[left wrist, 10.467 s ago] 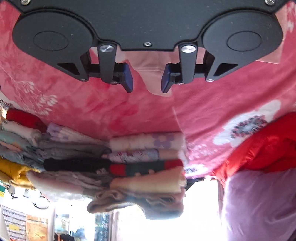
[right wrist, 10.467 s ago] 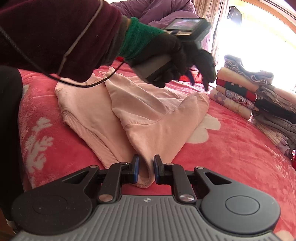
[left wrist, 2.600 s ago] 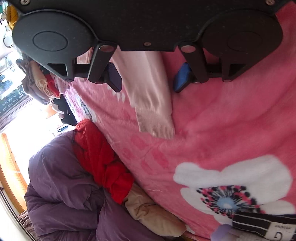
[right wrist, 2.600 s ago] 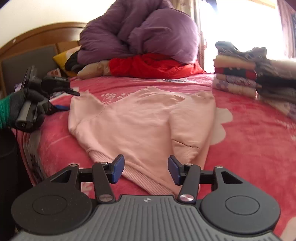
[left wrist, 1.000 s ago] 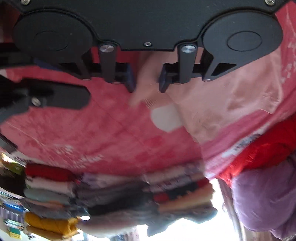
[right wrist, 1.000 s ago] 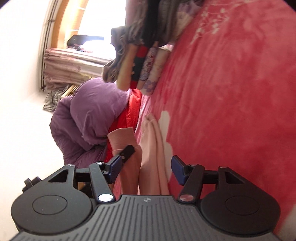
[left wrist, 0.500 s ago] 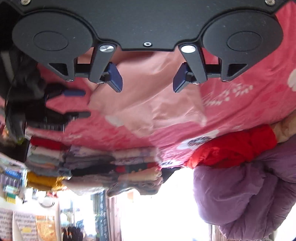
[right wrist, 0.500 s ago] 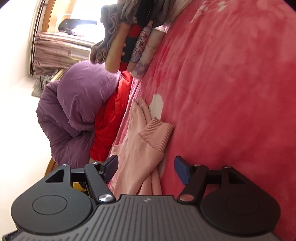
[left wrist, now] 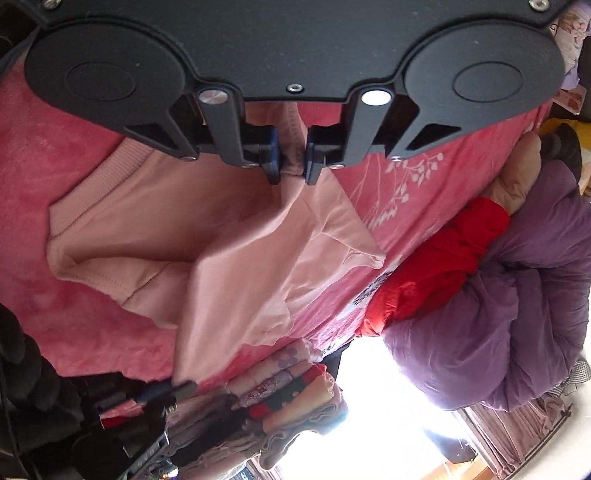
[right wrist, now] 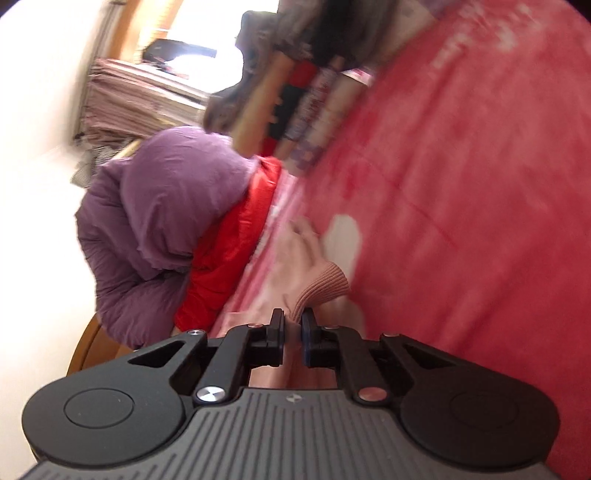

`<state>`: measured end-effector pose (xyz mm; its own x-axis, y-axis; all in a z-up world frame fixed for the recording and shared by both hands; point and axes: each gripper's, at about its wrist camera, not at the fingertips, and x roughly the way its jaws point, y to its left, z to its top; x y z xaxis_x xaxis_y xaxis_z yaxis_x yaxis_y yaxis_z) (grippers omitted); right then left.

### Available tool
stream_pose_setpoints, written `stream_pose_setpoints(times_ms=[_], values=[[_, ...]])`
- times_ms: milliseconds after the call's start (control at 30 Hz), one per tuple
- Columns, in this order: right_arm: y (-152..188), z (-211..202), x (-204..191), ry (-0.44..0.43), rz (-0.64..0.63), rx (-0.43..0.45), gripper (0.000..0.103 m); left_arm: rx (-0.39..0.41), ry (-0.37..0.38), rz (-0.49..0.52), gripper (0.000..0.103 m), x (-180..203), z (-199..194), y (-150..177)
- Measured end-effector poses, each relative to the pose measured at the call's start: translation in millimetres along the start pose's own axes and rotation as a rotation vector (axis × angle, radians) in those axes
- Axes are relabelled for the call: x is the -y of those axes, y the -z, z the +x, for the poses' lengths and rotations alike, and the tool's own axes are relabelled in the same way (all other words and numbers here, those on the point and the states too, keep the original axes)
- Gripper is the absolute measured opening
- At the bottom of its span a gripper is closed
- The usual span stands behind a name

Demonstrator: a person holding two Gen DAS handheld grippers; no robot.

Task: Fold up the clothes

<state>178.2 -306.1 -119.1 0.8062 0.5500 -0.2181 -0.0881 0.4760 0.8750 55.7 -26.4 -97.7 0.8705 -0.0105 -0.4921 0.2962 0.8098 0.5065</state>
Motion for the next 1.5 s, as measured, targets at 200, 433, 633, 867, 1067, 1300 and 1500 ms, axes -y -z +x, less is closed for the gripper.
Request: stream_pose_setpoints(times_ms=[200, 433, 633, 867, 1067, 1300, 1500], values=[[-13, -29, -19, -0.091, -0.04, 0.072, 0.01, 0.028, 0.027, 0.123, 0.011, 15, -5, 5], [-16, -45, -7, -0.045, -0.033, 0.063, 0.01, -0.048, 0.148, 0.188, 0.011, 30, 0, 8], [-2, -32, 14, 0.087, -0.031, 0.01, 0.01, -0.031, 0.331, 0.003, 0.043, -17, -22, 3], [-1, -34, 15, 0.071, -0.016, 0.009, 0.011, 0.026, 0.357, -0.39, 0.03, -85, -30, 14], [-5, -40, 7, 0.017, -0.035, 0.038, 0.011, -0.032, 0.324, -0.451, 0.02, -79, -12, 21], [-10, -45, -4, 0.007, -0.073, 0.026, 0.011, -0.153, 0.38, -0.252, 0.019, -38, 10, 22], [-8, -54, -2, 0.029, -0.076, 0.037, 0.011, -0.177, 0.429, -0.284, 0.019, -48, 13, 29]])
